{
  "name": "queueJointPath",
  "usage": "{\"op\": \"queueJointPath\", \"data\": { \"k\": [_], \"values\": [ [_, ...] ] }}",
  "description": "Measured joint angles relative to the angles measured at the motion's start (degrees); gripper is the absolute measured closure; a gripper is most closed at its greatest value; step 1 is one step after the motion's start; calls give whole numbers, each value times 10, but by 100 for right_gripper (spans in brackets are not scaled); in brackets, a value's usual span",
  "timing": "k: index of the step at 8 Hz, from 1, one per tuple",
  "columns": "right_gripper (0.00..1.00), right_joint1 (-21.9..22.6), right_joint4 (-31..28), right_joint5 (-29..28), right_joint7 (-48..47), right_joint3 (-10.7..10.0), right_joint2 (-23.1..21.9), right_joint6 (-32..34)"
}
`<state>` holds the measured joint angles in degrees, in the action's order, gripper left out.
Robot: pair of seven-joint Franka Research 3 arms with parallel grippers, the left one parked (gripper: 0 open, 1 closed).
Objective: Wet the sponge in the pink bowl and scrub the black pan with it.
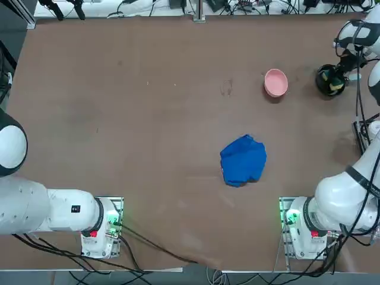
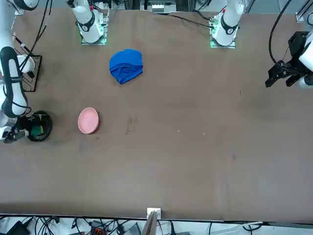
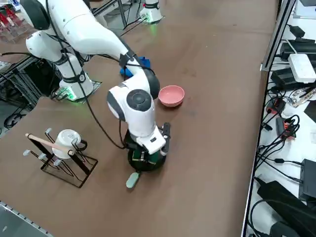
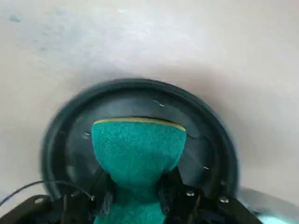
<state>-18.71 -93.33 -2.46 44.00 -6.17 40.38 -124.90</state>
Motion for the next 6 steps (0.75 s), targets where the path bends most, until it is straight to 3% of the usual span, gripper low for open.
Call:
{"op": "queueJointPath", "data": {
  "k": [6],
  "values": [
    [49,4,0,0,2,-4,-7,75]
  ]
}}
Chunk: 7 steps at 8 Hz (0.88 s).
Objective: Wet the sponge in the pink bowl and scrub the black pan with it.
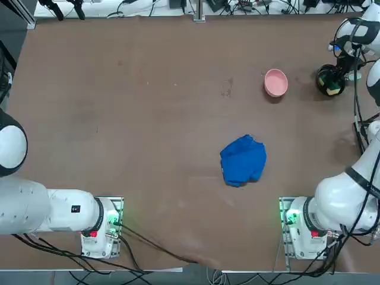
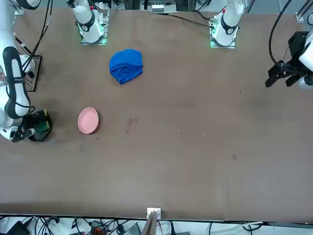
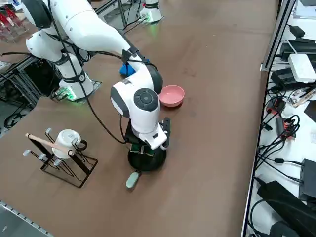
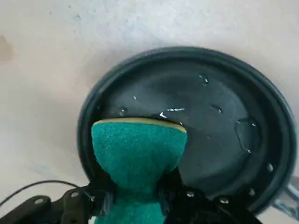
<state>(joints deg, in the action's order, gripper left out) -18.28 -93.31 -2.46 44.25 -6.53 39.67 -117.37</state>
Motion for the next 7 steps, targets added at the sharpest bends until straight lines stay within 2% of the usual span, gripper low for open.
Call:
{"op": "queueJointPath", "data": {
  "k": [2,4,7],
  "values": [
    [49,-15,0,5,6,-5,0,-5],
    [48,-32,0,17,8,-5,0,-44],
    [48,-30,0,17,4,-2,7,-88]
  ]
}}
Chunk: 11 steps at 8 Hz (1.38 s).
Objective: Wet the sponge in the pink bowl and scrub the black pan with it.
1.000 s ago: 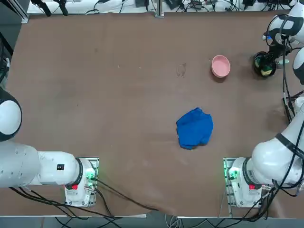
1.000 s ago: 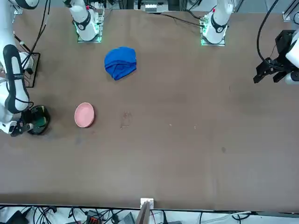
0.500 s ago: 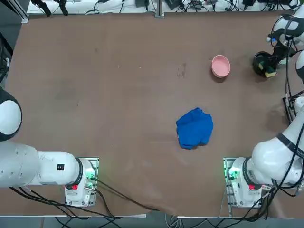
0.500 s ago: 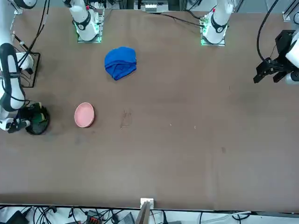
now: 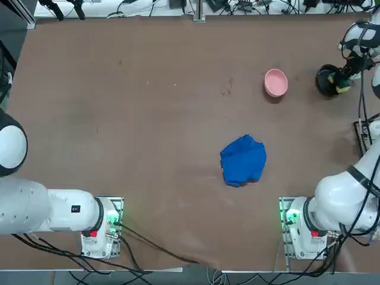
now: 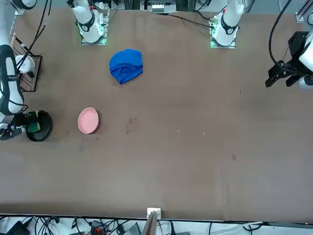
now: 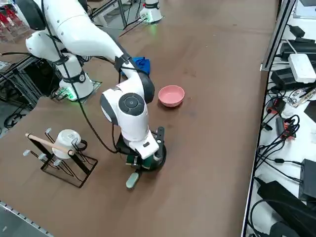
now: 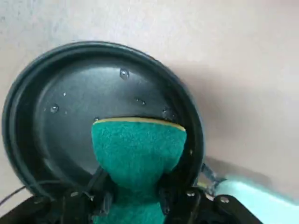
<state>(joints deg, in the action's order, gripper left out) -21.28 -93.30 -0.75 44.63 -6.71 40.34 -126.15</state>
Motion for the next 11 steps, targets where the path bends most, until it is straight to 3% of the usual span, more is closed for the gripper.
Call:
{"op": "queueJointPath", "data": {
  "k": [4,7,11],
  "values": [
    [48,21,8,-1,-45,5,0,-5],
    [49,49,8,-2,-67,7,-2,54],
    [49,42,8,-2,-63,4,-13,108]
  ]
}}
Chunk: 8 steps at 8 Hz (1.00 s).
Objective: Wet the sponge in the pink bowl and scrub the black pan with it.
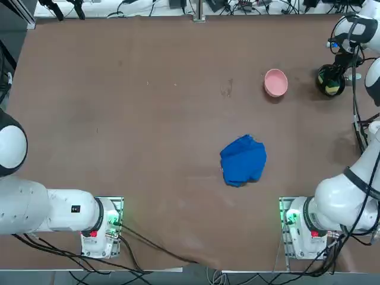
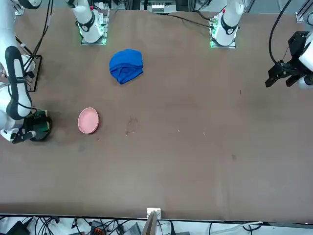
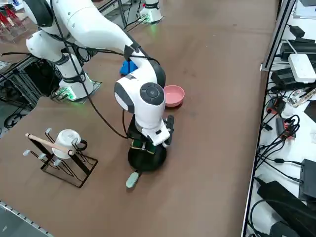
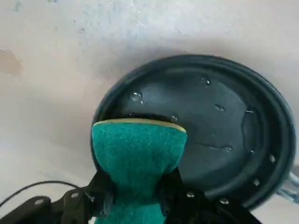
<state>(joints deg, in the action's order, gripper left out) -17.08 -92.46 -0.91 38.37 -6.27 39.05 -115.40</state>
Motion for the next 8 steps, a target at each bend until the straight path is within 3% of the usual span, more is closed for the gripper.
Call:
{"op": "queueJointPath", "data": {
  "k": [6,8],
  "values": [
    [48,-16,41,-1,7,-1,-14,-6],
    [48,-14,50,-28,7,1,-29,-7]
  ]
}}
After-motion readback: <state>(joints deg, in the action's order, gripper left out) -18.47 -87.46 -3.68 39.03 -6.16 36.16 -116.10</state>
